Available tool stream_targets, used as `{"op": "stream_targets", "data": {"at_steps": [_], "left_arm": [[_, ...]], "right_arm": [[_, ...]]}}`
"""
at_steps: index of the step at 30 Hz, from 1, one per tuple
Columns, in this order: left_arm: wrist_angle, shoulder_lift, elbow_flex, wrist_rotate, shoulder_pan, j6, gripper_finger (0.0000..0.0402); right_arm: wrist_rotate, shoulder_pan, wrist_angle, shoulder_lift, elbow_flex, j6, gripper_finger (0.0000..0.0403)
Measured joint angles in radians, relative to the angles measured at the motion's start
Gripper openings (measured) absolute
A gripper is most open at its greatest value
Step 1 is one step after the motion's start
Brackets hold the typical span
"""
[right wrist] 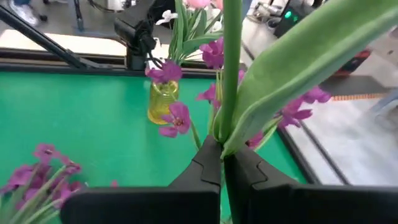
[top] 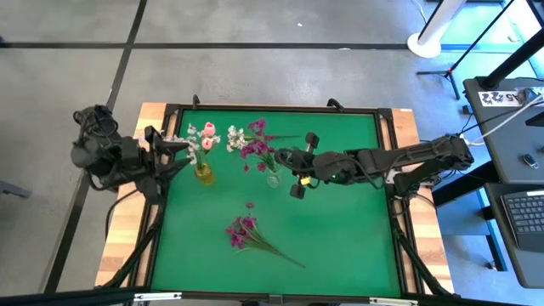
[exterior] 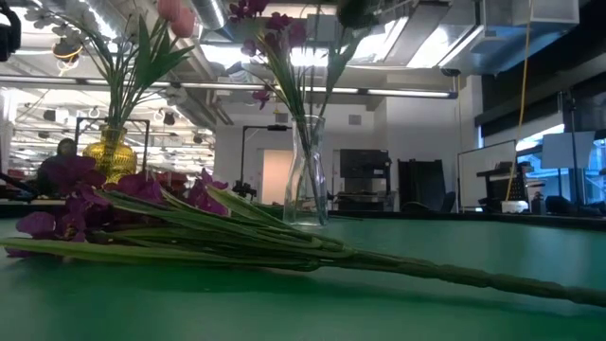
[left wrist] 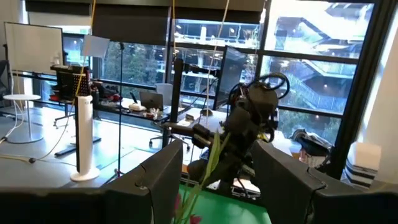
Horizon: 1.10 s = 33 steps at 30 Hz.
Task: Sort flowers into vase by color
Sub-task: Put the black flower into the transparent vase
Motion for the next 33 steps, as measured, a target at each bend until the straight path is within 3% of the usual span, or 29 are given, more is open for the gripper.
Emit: {"op": "stream_targets", "data": {"at_steps": [6, 11, 25, 28, 33], "left_arm": [[-0.034, 0.005, 0.0, 0.003, 0.0, -0.025, 0.019], [-0.035, 0.003, 0.0, 0.002, 0.0, -0.029, 0.019], [-0.059, 0.004, 0.0, -0.001, 0.0, -0.055, 0.019], [-0.062, 0.004, 0.0, -0.002, 0.0, -0.056, 0.019], [-0.065, 0.004, 0.0, -0.003, 0.0, -0.056, 0.019]], "right_arm": [[-0.113, -0.047, -0.032, 0.035, -0.001, 0.063, 0.0004], [-0.216, -0.066, -0.054, 0.051, -0.001, 0.156, 0.0042], [-0.201, -0.063, -0.117, 0.045, -0.001, 0.158, 0.0222], [-0.199, -0.063, -0.161, 0.027, 0.006, 0.163, 0.0242], [-0.202, -0.063, -0.378, 0.005, 0.091, 0.233, 0.0248]]}}
